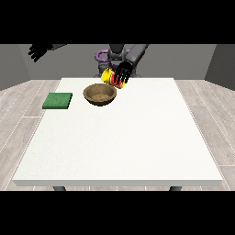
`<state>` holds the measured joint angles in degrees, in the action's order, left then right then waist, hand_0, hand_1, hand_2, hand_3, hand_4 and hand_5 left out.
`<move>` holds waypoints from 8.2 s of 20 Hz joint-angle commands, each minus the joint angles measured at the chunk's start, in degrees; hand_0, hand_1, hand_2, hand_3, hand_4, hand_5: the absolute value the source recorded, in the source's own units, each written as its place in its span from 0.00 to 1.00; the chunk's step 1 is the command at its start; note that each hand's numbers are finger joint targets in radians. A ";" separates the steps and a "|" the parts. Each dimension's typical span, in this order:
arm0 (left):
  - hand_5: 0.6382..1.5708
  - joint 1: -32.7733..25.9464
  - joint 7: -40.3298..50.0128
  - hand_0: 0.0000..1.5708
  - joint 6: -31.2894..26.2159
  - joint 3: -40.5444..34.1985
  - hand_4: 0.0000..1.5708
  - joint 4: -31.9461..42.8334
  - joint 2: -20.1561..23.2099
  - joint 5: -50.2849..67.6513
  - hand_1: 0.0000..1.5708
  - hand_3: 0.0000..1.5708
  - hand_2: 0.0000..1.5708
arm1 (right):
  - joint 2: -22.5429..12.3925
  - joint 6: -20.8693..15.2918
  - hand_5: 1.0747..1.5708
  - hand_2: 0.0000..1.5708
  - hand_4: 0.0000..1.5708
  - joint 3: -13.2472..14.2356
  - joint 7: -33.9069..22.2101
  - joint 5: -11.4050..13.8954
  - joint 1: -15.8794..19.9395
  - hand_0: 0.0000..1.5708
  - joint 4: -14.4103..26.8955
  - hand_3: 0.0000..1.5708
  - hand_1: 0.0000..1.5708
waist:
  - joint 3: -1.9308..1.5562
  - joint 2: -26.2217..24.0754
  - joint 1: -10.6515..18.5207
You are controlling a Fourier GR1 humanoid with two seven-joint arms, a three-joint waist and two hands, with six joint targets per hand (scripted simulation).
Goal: Pick the cup and pour the ball into the bowl, then pick the bowl and place it on the pad
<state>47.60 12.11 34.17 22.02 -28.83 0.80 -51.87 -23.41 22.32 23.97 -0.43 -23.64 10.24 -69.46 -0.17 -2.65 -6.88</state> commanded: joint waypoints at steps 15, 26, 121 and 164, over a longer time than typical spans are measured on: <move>1.00 10.34 24.69 0.17 -26.91 22.36 0.66 -3.28 -0.80 -21.42 0.17 0.99 0.80 | 2.24 -0.48 0.96 0.00 0.44 -3.26 1.63 2.62 5.99 0.00 6.81 0.21 0.00 | 0.12 -0.74 -3.23; 0.98 7.36 19.53 0.48 -22.96 11.49 0.70 -13.28 2.62 -14.56 0.48 0.98 1.00 | 7.80 -8.35 0.96 0.00 0.45 -6.18 1.05 6.71 2.15 0.00 3.14 0.11 0.00 | 0.27 -6.06 1.97; 0.98 -17.40 -15.10 0.00 -61.40 -55.38 0.77 -26.47 44.15 70.69 0.00 0.00 0.00 | -14.19 -19.92 0.99 1.00 0.71 -5.85 -4.81 18.09 19.71 1.00 28.01 0.29 1.00 | 0.14 12.12 7.15; 1.00 -14.21 -17.91 0.00 -62.22 -54.59 0.77 -26.28 49.73 74.77 0.00 0.00 0.00 | -12.88 -27.98 0.67 0.00 0.00 -3.59 -1.04 17.23 29.57 0.00 39.02 0.00 0.00 | 0.15 19.72 12.61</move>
<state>32.56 -6.05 -28.43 -33.35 -54.65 50.44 22.95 -36.45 -5.78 22.39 0.59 -7.97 38.06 -30.94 0.10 17.29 5.43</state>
